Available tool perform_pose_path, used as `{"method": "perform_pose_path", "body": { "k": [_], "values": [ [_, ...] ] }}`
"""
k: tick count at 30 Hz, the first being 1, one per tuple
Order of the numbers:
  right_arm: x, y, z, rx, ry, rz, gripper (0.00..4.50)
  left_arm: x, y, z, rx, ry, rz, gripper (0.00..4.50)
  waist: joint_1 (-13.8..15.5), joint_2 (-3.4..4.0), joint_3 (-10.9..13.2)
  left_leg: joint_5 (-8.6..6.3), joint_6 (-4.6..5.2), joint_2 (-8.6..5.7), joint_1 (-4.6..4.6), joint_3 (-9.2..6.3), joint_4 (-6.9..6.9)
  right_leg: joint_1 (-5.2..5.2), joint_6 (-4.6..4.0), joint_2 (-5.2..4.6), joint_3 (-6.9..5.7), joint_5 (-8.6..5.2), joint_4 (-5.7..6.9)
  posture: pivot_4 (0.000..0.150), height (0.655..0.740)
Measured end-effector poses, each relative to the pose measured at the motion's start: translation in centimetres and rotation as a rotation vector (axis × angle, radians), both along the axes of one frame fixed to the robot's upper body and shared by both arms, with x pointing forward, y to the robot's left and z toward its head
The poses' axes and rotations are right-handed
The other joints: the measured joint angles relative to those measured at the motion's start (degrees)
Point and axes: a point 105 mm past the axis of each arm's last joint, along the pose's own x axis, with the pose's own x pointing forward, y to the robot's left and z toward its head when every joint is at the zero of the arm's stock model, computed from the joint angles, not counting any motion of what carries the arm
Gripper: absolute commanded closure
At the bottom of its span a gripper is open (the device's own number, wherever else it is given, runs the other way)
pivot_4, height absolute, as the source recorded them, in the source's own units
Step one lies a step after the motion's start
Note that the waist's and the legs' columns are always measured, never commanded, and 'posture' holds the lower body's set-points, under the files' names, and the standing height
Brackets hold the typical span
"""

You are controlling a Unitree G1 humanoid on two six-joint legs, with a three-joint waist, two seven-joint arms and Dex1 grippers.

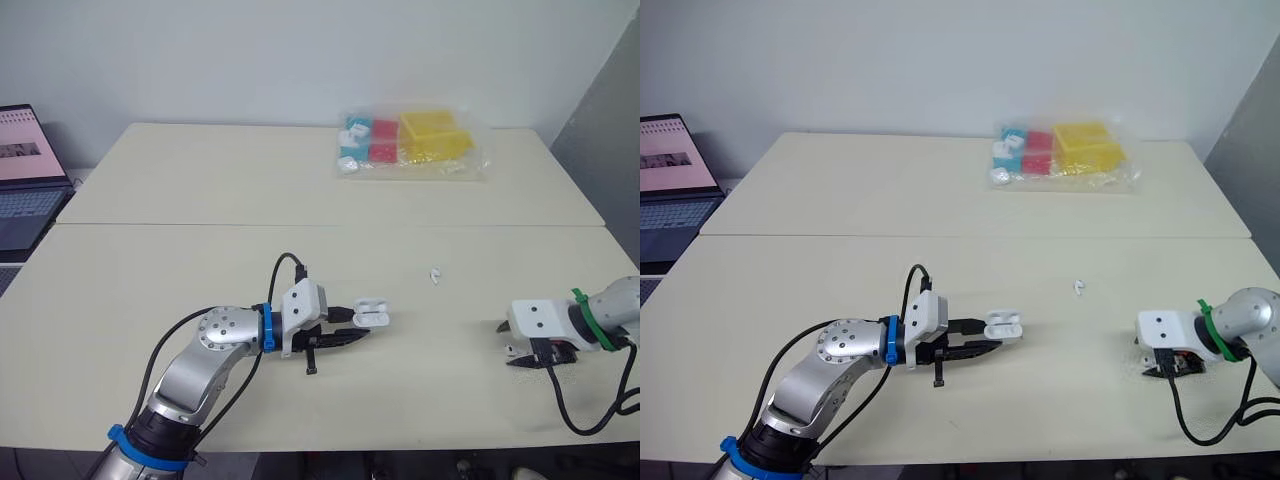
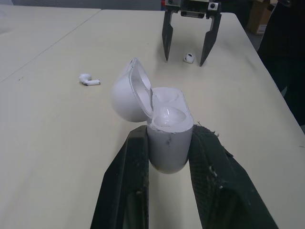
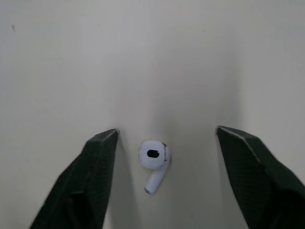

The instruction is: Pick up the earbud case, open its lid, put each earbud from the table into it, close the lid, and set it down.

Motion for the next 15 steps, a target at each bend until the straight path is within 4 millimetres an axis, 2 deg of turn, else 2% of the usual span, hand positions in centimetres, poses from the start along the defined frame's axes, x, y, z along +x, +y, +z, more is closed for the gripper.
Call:
{"method": "perform_pose_path", "body": {
  "k": [4, 8, 11, 15],
  "values": [
    [-0.4, 0.4, 2.1, 0.013, -0.005, -0.061, 1.03, 0.1, -0.1, 0.0, -0.001, 0.004, 0.005, 3.70, 0.0, 0.06, 0.0, 0.00, 0.00, -0.01, 0.00, -0.02, 0.01, 0.00, 0.00, -0.03, 0.03, 0.00, 0.01, 0.150, 0.7400],
    [-0.4, 0.0, 3.5, -0.072, -0.033, -0.199, 1.03, 0.0, -0.3, -0.1, -0.004, 0.007, 0.007, 3.70, 0.0, 0.05, 0.0, 0.00, -0.01, 0.01, 0.03, -0.04, 0.01, 0.01, 0.00, -0.05, 0.00, 0.00, 0.01, 0.150, 0.7400],
    [-0.8, 0.5, 3.3, -0.081, -0.003, -0.241, 1.03, -0.1, -0.6, -0.2, -0.009, 0.010, 0.000, 3.70, 0.0, 0.07, 0.0, 0.00, -0.01, 0.00, 0.03, -0.04, 0.01, 0.00, 0.00, -0.05, 0.02, 0.00, 0.01, 0.150, 0.7400],
    [-1.0, 0.8, 1.5, -0.137, 0.045, -0.233, 1.03, -0.2, -0.9, -0.2, -0.017, 0.012, -0.006, 3.70, 0.0, 0.07, 0.0, 0.00, -0.01, -0.02, 0.02, -0.02, 0.01, -0.01, 0.00, -0.05, 0.04, 0.00, 0.01, 0.150, 0.7400]
  ]
}}
